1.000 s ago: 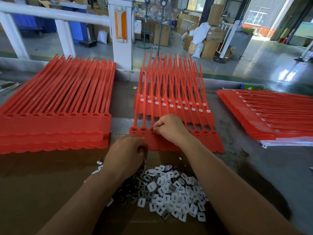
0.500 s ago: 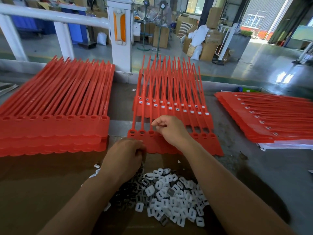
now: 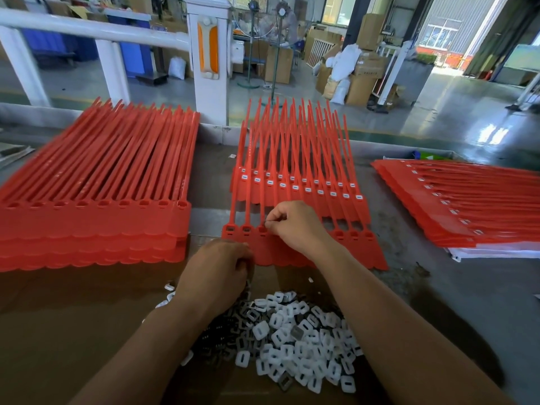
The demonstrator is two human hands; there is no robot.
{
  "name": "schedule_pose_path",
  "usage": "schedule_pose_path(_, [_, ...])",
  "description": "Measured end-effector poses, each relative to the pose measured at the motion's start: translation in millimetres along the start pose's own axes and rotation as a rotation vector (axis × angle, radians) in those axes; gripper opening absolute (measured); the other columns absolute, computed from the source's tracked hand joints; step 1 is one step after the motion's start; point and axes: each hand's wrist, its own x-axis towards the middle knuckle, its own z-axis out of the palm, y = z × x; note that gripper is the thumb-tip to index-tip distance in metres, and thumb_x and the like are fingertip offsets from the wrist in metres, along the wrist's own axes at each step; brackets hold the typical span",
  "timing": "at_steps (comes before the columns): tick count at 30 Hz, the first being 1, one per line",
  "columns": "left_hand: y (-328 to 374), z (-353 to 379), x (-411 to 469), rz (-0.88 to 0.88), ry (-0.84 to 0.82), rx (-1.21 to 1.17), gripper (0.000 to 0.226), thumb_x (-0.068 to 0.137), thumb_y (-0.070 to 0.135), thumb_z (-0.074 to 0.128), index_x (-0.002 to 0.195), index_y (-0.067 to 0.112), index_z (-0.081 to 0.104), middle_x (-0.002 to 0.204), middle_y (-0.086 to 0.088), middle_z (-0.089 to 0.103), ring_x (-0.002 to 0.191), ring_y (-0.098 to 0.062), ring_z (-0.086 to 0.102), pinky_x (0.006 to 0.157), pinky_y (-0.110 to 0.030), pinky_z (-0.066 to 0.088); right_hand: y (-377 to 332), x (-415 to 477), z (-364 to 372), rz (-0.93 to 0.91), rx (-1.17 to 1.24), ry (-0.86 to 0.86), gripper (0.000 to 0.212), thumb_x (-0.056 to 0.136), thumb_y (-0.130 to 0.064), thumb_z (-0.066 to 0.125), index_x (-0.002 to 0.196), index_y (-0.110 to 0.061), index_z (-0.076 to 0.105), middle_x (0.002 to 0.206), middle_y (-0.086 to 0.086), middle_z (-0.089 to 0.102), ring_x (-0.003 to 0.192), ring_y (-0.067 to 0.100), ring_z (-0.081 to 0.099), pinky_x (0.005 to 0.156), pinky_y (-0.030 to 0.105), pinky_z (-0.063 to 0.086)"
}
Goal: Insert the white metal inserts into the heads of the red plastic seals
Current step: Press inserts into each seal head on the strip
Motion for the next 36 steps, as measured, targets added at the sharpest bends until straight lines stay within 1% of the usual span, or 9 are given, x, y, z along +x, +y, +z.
schedule_pose_path(5, [0.1, 0.0, -0.3, 0.010, 0.001, -0.001, 0.031, 0.084, 0.004, 0.049, 0.101, 0.017, 0.071, 0.120, 0.004, 0.063, 0.113, -0.011, 0.055, 0.094, -0.027, 0.044, -1.8, 2.9, 4.3, -0.005, -0.093, -0.043, 0.012, 0.088, -0.014, 0.057, 0.083, -0.016, 0.068, 0.094, -0.002, 0.066, 0.083, 0.009, 0.054, 0.070, 0.023, 0.039])
schedule_pose_path(13, [-0.3, 0.8, 0.1, 0.006, 0.004, -0.004, 0.030, 0.083, 0.004, 0.050, 0.099, 0.017, 0.072, 0.117, 0.003, 0.065, 0.111, -0.013, 0.056, 0.092, -0.030, 0.045, -3.7, 6.2, 3.7, 0.001, -0.182, -0.068, 0.015, 0.086, -0.014, 0.058, 0.089, -0.015, 0.072, 0.098, -0.001, 0.069, 0.085, 0.010, 0.058, 0.057, 0.016, 0.037])
schedule_pose_path(19, [1.0, 0.5, -0.9, 0.010, 0.024, -0.006, 0.031, 0.083, 0.004, 0.051, 0.103, 0.017, 0.071, 0.119, 0.004, 0.064, 0.110, -0.013, 0.056, 0.093, -0.026, 0.044, -3.5, 8.5, 5.5, 0.108, -0.074, -0.038, 0.013, 0.081, -0.015, 0.063, 0.088, -0.017, 0.073, 0.091, -0.002, 0.069, 0.083, 0.011, 0.059, 0.067, 0.023, 0.046])
schedule_pose_path(24, [-0.3, 1.3, -0.1, 0.014, 0.014, -0.002, 0.031, 0.083, 0.004, 0.051, 0.104, 0.017, 0.070, 0.120, 0.004, 0.063, 0.112, -0.013, 0.055, 0.094, -0.027, 0.043, -3.1, 4.9, 5.9, 0.070, -0.098, -0.031, 0.014, 0.084, -0.016, 0.061, 0.091, -0.020, 0.073, 0.096, -0.002, 0.069, 0.089, 0.012, 0.061, 0.077, 0.028, 0.050])
schedule_pose_path(26, [-1.2, 1.7, 0.6, 0.017, 0.011, -0.009, 0.029, 0.084, 0.006, 0.053, 0.104, 0.018, 0.071, 0.118, 0.005, 0.064, 0.111, -0.010, 0.056, 0.093, -0.020, 0.041, -1.6, 0.4, 6.3, -0.003, -0.139, -0.019, 0.014, 0.086, -0.018, 0.061, 0.094, -0.019, 0.073, 0.100, -0.002, 0.069, 0.093, 0.013, 0.061, 0.082, 0.030, 0.050])
schedule_pose_path(29, [-4.0, -0.9, 3.4, -0.088, 0.018, -0.150, 0.017, 0.083, 0.016, 0.062, 0.096, 0.020, 0.073, 0.098, 0.014, 0.068, 0.085, 0.006, 0.058, 0.070, 0.002, 0.036, 4.0, -7.3, 6.6, -0.149, -0.192, 0.029, 0.016, 0.088, -0.019, 0.060, 0.099, -0.017, 0.072, 0.103, -0.001, 0.068, 0.097, 0.014, 0.060, 0.085, 0.028, 0.047])
schedule_pose_path(32, [-6.5, -3.6, 5.6, -0.209, 0.019, -0.381, 0.006, 0.081, 0.022, 0.067, 0.083, 0.021, 0.073, 0.072, 0.014, 0.069, 0.066, 0.003, 0.063, 0.064, -0.008, 0.047, 10.7, -13.9, 7.5, -0.277, -0.277, 0.065, 0.021, 0.092, -0.016, 0.054, 0.106, -0.016, 0.070, 0.107, 0.001, 0.065, 0.101, 0.018, 0.056, 0.087, 0.030, 0.044])
schedule_pose_path(34, [-5.3, -4.0, 5.6, -0.232, 0.017, -0.427, 0.010, 0.084, 0.022, 0.064, 0.080, 0.020, 0.073, 0.069, 0.008, 0.070, 0.067, -0.007, 0.066, 0.070, -0.025, 0.053, 13.4, -17.0, 8.6, -0.343, -0.350, 0.069, 0.025, 0.093, -0.013, 0.050, 0.112, -0.014, 0.067, 0.112, 0.003, 0.064, 0.105, 0.020, 0.053, 0.088, 0.033, 0.043])
schedule_pose_path(36, [-3.3, -2.8, 5.0, -0.205, 0.023, -0.374, 0.015, 0.086, 0.023, 0.061, 0.077, 0.020, 0.072, 0.069, 0.008, 0.069, 0.067, -0.007, 0.065, 0.071, -0.028, 0.053, 14.0, -18.3, 8.9, -0.387, -0.463, 0.035, 0.030, 0.094, -0.010, 0.047, 0.119, -0.014, 0.063, 0.115, 0.003, 0.062, 0.107, 0.021, 0.050, 0.087, 0.036, 0.044])
